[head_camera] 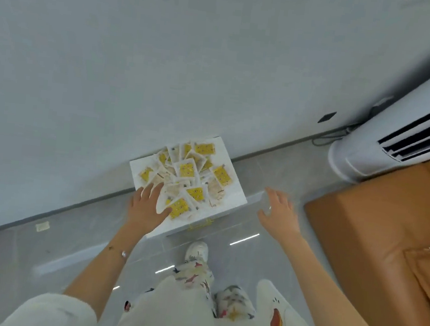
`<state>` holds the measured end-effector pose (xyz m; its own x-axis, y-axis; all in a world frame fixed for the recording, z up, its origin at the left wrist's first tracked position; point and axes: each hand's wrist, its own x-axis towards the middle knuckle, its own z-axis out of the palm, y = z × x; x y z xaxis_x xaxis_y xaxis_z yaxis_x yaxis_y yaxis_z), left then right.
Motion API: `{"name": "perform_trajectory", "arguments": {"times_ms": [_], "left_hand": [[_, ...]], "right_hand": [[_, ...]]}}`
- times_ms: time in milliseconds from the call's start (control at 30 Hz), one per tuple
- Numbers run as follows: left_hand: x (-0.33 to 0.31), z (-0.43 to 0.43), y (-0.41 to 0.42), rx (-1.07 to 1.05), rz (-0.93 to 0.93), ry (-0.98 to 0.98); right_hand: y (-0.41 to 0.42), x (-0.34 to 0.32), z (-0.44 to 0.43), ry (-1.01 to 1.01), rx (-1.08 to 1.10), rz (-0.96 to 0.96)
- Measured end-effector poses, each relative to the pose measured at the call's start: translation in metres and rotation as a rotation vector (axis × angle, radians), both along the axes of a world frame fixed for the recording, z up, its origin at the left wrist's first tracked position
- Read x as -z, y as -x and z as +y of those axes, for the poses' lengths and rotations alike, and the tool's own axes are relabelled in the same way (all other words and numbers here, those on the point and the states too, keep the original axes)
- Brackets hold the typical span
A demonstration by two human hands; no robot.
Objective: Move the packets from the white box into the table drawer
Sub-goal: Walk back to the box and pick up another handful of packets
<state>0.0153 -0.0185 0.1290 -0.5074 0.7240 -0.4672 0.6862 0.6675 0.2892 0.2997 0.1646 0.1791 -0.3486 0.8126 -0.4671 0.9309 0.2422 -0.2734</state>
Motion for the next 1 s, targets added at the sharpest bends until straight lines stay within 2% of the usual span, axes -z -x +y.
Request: {"name": "perform_trajectory", "arguments": {"times_ms": [133, 233, 367, 567, 633, 700, 833, 1000], "left_hand": [[0.032, 0.028, 0.015, -0.164, -0.053, 0.009], [0.081, 0.047, 0.019, -0.309, -0.105, -0.013], [0.164, 0.063, 0.014, -0.42, -0.179, 0.081], [0.259, 0.065, 0.0, -0.675, -0.321, -0.043], [0.273, 0.064, -0.006, -0.767, -0.331, -0.069], [0.28, 0.062, -0.014, -0.792, -0.262, -0.081], [0.285, 0.061, -0.027, -0.836, -0.136, -0.042], [0.289, 0.059, -0.029, -0.917, -0.118, -0.029]], "right_hand": [[0.035, 0.041, 0.047, 0.066, -0.079, -0.007], [0.051, 0.096, 0.076, 0.128, -0.145, -0.051], [0.068, 0.184, 0.11, 0.229, -0.161, -0.127], [0.11, 0.292, 0.13, 0.342, -0.154, -0.074], [0.123, 0.311, 0.13, 0.337, -0.171, -0.077], [0.133, 0.322, 0.124, 0.317, -0.155, -0.021], [0.144, 0.336, 0.11, 0.309, -0.001, 0.09], [0.155, 0.349, 0.102, 0.291, 0.163, 0.026]]}}
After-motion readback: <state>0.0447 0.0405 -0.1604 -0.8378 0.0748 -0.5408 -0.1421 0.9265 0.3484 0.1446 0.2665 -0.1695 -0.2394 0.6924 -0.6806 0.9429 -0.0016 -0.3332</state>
